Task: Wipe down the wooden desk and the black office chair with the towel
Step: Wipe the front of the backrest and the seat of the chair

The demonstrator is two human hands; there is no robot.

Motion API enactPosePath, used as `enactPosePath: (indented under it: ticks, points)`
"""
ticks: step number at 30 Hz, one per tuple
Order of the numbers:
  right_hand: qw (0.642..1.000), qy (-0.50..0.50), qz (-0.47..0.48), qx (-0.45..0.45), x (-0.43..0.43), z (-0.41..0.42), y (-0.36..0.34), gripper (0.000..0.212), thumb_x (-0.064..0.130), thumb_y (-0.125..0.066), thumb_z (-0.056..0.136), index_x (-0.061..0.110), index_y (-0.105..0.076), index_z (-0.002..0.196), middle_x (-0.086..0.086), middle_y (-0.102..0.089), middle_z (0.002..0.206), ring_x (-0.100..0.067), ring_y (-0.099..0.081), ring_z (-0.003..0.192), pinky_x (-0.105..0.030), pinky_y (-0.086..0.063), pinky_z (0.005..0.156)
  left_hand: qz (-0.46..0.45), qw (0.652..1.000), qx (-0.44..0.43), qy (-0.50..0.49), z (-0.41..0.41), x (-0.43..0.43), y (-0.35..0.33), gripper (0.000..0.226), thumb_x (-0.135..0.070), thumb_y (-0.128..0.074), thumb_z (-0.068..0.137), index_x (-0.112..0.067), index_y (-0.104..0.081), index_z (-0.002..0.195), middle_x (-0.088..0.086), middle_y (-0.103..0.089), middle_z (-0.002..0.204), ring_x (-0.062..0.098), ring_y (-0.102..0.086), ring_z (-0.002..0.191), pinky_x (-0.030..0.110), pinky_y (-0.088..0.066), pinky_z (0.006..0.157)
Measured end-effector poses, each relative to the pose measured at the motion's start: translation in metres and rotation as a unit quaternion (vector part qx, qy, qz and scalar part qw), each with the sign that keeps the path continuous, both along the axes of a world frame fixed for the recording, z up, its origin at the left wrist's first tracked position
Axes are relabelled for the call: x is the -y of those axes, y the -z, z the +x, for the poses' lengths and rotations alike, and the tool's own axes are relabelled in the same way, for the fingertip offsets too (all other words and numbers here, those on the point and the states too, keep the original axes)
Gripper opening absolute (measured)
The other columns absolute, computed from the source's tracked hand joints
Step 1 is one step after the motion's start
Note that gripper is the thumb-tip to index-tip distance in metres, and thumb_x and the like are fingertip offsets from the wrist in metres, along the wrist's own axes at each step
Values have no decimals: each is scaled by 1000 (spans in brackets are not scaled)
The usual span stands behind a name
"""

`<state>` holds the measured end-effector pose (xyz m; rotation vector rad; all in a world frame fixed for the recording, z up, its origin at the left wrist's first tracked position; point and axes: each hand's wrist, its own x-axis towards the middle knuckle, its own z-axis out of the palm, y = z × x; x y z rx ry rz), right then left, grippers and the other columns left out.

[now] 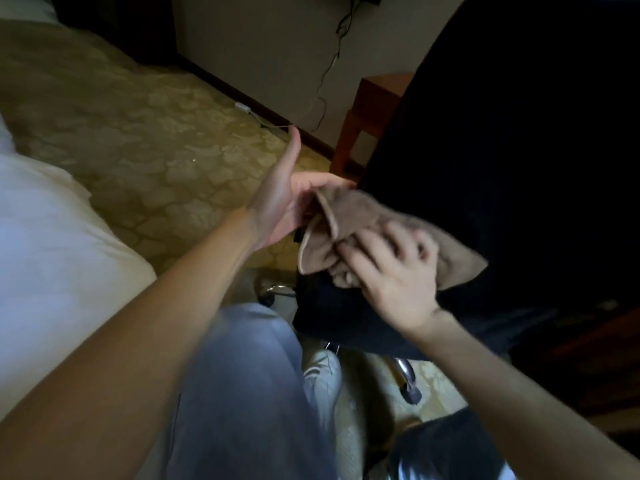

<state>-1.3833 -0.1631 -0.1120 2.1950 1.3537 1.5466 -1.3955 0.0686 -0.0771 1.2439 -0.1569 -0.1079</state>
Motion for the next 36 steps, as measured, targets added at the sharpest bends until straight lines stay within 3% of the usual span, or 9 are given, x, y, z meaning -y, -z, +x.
enactPosePath:
  ticks: [3,6,9,14,18,21,28,33,36]
  points:
    - [982,29,-151,-109,-2,2,85,27,27,-59,91,26,-75,113,1,-67,129,-28,-50,122,-42,-37,99,-24,998,-21,-52,1,0,15,106,-85,-4,91,-12,-80,109,14,-70,130,25,-63,127,51,-34,119]
    - [905,116,-319,-256,6,-10,155,49,46,-86,66,30,-79,112,3,-71,125,-23,-64,118,-38,-53,96,-35,998,-5,-61,3,-11,29,97,-84,-10,92,-16,-73,123,11,-60,144,21,-56,136,52,-27,123]
    - [841,165,-394,-332,-1,-12,161,57,45,-77,81,27,-65,134,-2,-53,147,-29,-48,139,-45,-44,108,-34,999,-2,-26,4,-24,39,90,-85,-15,90,-27,-74,124,7,-54,151,18,-51,140,48,-26,124]
    - [972,55,-81,-211,-21,-9,100,34,27,-72,79,27,-73,113,-6,-63,117,-36,-48,113,-50,-41,89,-109,990,-77,-46,13,-25,57,85,-73,-15,99,-20,-78,116,17,-45,155,28,-43,146,53,-23,125]
    - [987,52,62,-139,-51,4,58,36,29,-43,101,31,-62,131,0,-51,138,-35,-39,125,-48,-23,101,-132,985,-114,-10,10,-34,67,91,-79,-22,95,-10,-79,112,24,-64,134,34,-62,125,51,-45,112]
    - [981,87,-99,-145,-73,4,95,39,27,-48,92,28,-73,122,2,-62,137,-30,-44,128,-42,-32,99,-69,991,-98,-65,13,-37,64,90,-76,-16,97,-16,-83,103,16,-70,128,27,-62,127,47,-39,117]
    - [849,124,-478,-188,-69,6,181,52,32,-40,83,33,-73,124,10,-66,132,-22,-55,135,-37,-43,112,-84,990,-81,-82,14,-31,76,74,-66,-22,102,-25,-83,98,1,-67,132,16,-59,130,37,-37,118]
    - [783,82,-598,-154,-39,11,200,46,42,-60,95,27,-61,139,3,-46,156,-30,-30,150,-46,-21,123,-45,983,-108,-139,9,-12,80,57,-57,-32,104,-29,-80,93,6,-62,140,19,-55,135,38,-31,122]
    - [802,86,-569,-157,-1,8,187,44,44,-62,91,27,-67,132,0,-52,151,-33,-36,146,-48,-25,121,-2,981,-107,-161,4,-3,84,50,-58,-36,104,-32,-77,92,-9,-73,120,2,-66,112,23,-42,104]
